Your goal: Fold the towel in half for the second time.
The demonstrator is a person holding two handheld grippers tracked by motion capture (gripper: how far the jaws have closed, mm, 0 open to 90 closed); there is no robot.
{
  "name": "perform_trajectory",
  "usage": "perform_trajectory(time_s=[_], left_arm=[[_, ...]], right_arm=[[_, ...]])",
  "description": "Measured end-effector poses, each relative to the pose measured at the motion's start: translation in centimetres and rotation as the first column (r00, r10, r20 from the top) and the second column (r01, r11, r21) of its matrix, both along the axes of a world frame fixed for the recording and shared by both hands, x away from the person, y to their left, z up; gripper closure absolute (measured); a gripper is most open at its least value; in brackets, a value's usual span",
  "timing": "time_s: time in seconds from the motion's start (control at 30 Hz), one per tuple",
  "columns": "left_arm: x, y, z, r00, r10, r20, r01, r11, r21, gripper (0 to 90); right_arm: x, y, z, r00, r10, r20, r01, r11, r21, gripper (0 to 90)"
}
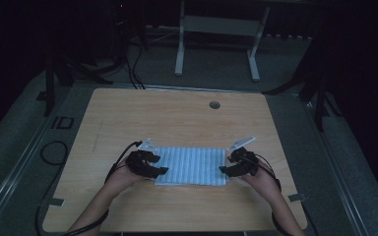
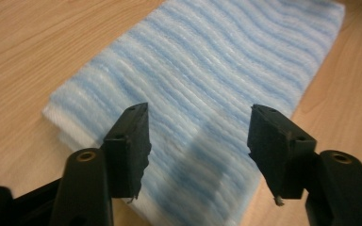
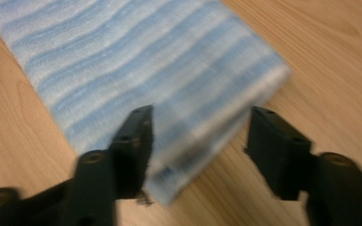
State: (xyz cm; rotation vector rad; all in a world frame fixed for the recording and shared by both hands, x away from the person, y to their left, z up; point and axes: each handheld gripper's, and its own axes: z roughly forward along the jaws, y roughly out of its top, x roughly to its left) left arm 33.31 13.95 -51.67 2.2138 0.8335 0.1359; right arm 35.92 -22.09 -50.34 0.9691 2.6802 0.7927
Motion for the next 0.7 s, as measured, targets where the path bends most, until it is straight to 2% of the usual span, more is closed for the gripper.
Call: perform_trajectory(time_s=[0.03,0.07,0.1,0.17,0.2,0.27,0.37,0.47,0.57,0.7], left_arm=[[-0.4,0.3,-0.1,1.0000,-0.001,0.001,0.001,1.0000,0.002,34.4],[-0.6,0.4,-0.3,1.0000,0.000,-0.003,0.000,0.9999,0.010,26.1],[-0.8,0.6,-0.4,0.9999,0.012,0.007,-0.012,0.9998,0.018,23.7],[-1.3,0.9,-0.6,0.9986,0.042,0.032,-0.042,0.9989,0.020,15.4],[-1.3,0.9,-0.6,0.9986,0.042,0.032,-0.042,0.9989,0.020,14.2],[-1.8,1.7,-1.1,0.9956,0.077,0.054,-0.078,0.9969,0.016,13.7],[-2.2,2.7,-1.6,0.9915,0.113,0.066,-0.113,0.9936,0.006,10.4],[-2.7,3.8,-2.1,0.9862,0.141,0.086,-0.144,0.9893,0.024,9.1],[-3.2,5.0,-2.7,0.9818,0.172,0.082,-0.173,0.9847,0.017,8.4],[-3.8,6.4,-3.3,0.9722,0.218,0.084,-0.220,0.9756,0.004,8.4]], right_arm=[[0.0,-0.8,-0.1,0.9998,-0.017,-0.007,0.017,0.9997,0.018,33.7],[-0.2,-1.8,-0.2,0.9992,-0.041,-0.001,0.040,0.9980,0.049,25.5],[-0.4,-2.3,-0.3,0.9993,-0.037,-0.003,0.037,0.9972,0.065,19.4],[-0.9,-3.2,-0.6,0.9976,-0.067,0.017,0.066,0.9940,0.087,13.9],[-0.9,-3.2,-0.6,0.9976,-0.067,0.017,0.066,0.9940,0.087,13.9],[-1.5,-4.2,-1.1,0.9924,-0.106,0.063,0.100,0.9909,0.090,12.0],[-1.8,-5.4,-1.6,0.9891,-0.133,0.064,0.123,0.9836,0.132,12.0],[-2.2,-6.6,-2.0,0.9822,-0.164,0.091,0.150,0.9782,0.143,12.0],[-2.6,-7.8,-2.2,0.9744,-0.195,0.112,0.174,0.9695,0.172,12.0],[-2.9,-9.1,-2.7,0.9636,-0.236,0.126,0.212,0.9611,0.177,11.9]])
